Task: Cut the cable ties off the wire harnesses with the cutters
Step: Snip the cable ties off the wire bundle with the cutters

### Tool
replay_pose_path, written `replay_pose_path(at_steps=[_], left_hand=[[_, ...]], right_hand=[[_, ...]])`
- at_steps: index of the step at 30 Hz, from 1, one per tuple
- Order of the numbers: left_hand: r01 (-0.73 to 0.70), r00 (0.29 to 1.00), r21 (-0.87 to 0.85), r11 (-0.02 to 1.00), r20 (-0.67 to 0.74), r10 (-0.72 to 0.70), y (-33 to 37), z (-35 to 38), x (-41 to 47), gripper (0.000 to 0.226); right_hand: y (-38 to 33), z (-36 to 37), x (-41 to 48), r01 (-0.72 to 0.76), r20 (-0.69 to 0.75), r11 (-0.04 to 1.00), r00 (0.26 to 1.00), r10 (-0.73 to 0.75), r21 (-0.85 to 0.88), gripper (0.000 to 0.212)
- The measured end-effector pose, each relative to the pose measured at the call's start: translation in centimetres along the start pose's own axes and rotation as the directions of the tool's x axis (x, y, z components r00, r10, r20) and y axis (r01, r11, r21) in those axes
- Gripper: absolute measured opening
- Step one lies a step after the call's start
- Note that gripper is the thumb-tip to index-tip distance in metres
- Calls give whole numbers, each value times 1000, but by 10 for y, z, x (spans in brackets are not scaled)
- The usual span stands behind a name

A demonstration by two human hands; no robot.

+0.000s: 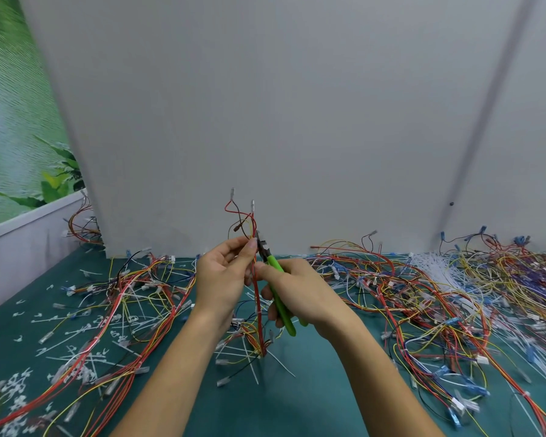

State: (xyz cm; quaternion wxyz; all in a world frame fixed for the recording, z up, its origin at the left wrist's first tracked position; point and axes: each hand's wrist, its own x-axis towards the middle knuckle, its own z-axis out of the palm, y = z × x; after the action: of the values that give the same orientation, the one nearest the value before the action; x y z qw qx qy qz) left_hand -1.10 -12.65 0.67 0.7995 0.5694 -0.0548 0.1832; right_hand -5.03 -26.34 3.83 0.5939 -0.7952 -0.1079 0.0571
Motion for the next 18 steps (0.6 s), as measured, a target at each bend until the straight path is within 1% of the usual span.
replay_pose_path(at_steps=[3,6,8,11,13,16,18], left_hand=[[2,1000,-12,1000,5,-2,3,-1,-1,23],[0,1000,-10,1000,8,0,8,-4,1,21],[14,1000,-69,997,19,-13,13,-6,2,21],[82,995,-205,975,77,-68,24,-8,2,22],[133,986,-269,954,136,-99,30,-8,3,16],[199,967,-349,916,219,-127,36,-8,2,8],[242,950,-398,885,283,-133,39,-8,0,8]], right_hand=[[2,4,0,14,-15,1000,1000,-14,-23,35],[2,1,2,18,-73,1000,997,-17,24,34],[2,-2,4,20,-116,996,993,-10,84,30],[3,-8,6,41,-172,981,985,-8,189,28],[4,-12,7,37,-151,982,988,-8,186,26],[6,-13,8,-10,-53,989,998,18,145,20],[8,-10,9,-28,15,983,1000,26,183,19]])
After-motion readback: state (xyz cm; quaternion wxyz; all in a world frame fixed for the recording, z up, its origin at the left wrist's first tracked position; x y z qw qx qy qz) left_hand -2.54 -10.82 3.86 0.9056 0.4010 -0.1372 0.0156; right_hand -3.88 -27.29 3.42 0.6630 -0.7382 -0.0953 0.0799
